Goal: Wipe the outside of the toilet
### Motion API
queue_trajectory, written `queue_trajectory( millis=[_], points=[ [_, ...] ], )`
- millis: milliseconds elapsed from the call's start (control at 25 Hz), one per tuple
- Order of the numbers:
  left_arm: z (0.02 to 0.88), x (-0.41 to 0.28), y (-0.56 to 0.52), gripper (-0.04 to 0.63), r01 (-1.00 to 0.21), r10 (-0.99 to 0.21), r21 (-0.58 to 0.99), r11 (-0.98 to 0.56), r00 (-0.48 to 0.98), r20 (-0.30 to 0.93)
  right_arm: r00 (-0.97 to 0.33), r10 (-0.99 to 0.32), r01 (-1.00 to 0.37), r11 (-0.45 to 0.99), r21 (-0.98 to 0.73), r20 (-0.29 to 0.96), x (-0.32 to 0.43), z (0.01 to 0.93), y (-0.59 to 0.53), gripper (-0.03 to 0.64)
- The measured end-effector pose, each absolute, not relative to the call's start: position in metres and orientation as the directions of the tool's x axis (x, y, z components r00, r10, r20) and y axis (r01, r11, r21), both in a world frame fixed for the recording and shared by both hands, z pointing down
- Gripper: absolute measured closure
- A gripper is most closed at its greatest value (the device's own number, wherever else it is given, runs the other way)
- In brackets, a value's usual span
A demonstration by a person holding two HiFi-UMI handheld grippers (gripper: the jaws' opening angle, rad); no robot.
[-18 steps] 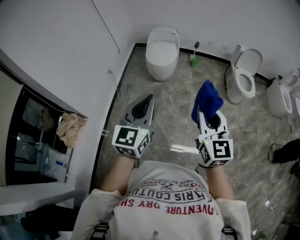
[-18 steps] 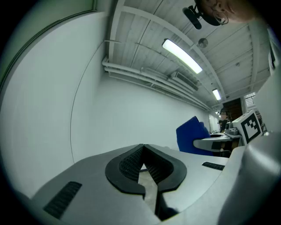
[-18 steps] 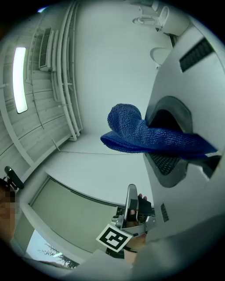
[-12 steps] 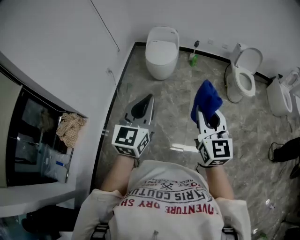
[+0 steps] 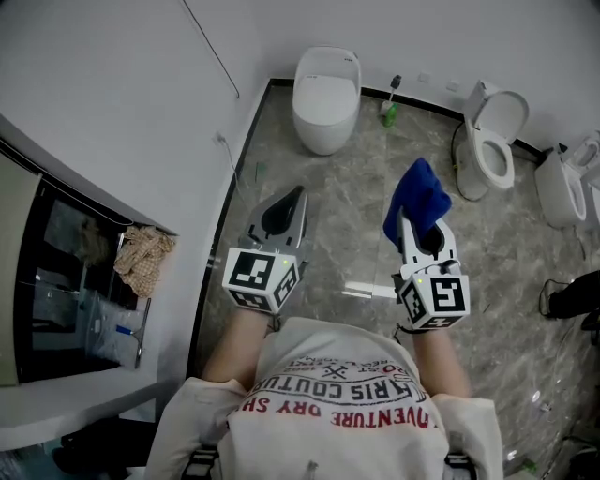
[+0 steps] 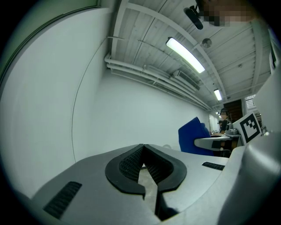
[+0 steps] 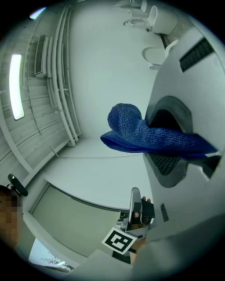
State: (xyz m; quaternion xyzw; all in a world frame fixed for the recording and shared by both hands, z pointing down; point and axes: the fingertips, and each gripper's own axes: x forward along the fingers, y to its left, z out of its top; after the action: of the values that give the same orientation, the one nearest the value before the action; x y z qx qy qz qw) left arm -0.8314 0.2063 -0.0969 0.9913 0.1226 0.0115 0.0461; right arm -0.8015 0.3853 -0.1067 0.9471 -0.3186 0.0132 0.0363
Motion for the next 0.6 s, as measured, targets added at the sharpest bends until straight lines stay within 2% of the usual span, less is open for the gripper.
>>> queue_trajectory(
  millis=[280,600],
  points=[
    [-0.076,-0.822,0.169,0.589,0.233,0.239,0.122,-0.965,0.971,0.032,0.818,-0.573,-0.575,-0.816,0.063,0.051,-0.787,-0.094,0.362,0.54],
    [-0.052,-0.771,0.15,0.589,0.224,0.238,0.159,-0.962,0.968,0.078,0.808,-0.582,-0.587,-0.808,0.044,0.092,-0.725,-0.078,0.343,0.54]
  ],
)
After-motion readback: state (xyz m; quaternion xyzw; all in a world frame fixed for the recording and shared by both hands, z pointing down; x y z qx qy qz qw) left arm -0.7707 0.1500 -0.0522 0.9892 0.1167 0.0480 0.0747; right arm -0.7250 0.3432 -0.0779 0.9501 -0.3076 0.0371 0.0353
